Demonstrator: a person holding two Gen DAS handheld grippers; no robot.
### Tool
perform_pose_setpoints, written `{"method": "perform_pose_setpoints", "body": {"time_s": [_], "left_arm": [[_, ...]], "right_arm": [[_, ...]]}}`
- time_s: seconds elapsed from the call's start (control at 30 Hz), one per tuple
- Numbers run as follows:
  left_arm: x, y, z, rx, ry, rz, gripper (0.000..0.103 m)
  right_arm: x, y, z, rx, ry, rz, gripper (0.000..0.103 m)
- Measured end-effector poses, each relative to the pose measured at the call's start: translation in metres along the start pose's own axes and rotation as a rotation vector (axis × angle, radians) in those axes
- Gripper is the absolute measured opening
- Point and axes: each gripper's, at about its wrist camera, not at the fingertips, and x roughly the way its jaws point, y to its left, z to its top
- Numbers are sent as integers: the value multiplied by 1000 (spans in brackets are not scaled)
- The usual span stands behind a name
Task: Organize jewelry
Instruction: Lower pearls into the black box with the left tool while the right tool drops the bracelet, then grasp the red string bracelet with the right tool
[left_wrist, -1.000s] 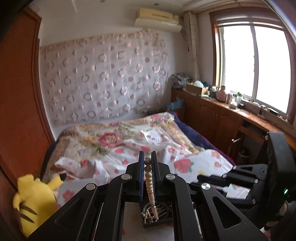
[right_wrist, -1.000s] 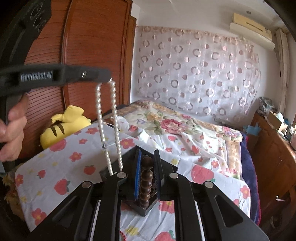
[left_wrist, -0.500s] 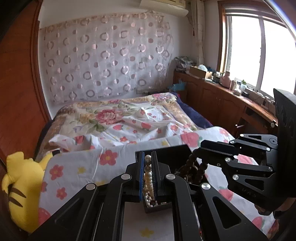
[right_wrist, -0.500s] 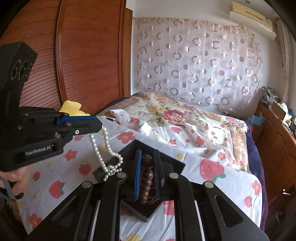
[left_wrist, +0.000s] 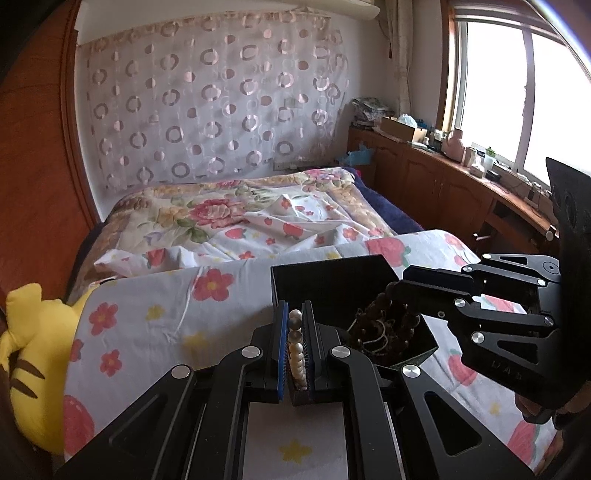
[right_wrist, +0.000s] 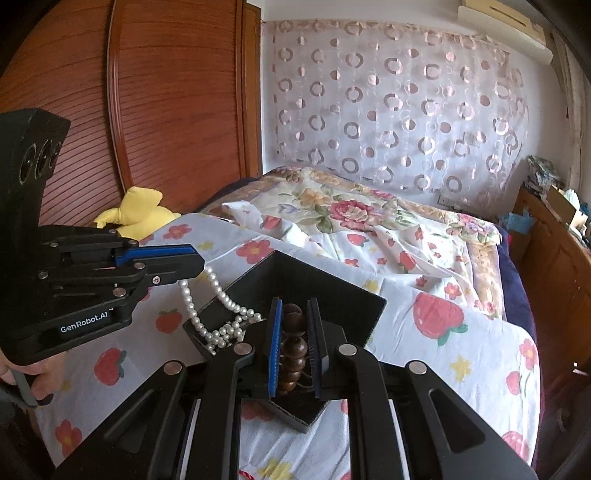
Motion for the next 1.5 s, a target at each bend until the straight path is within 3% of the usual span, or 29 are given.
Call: {"method": "perform_pose_setpoints", "body": {"time_s": [0.07, 0.17, 0.33, 0.4, 0.47, 0.6, 0.7, 1.1, 1.4, 1.5], "left_arm": [[0, 0, 0, 3, 0, 2, 7], [0, 0, 1, 0, -2, 1, 7], [-4, -1, -1, 11, -13, 5, 11], [-9, -1, -4, 20, -22, 15, 31], [-16, -1, -10, 26, -40, 18, 43], [-28, -3, -24, 23, -61, 32, 77], [-38, -3, -38, 13, -74, 34, 93], [-62, 20, -102, -88, -20, -32, 95], [-68, 21, -128, -73, 40, -38, 95], [-69, 17, -134, -54, 57, -36, 95]], "right_arm": [[-2, -1, 0, 8, -5, 0, 17], [-8, -4, -2, 13, -25, 0, 37], [-24, -7, -11, 21, -41, 13, 38], [-32, -7, -18, 21, -42, 16, 38], [-41, -5, -28, 18, -37, 20, 38], [-54, -4, -51, 13, -8, 35, 38], [-58, -3, -69, 16, 30, 42, 38], [-24, 13, -103, -23, 233, 105, 20], [1, 27, -101, -106, 346, 92, 19], [4, 36, -99, -154, 363, 102, 4]]}}
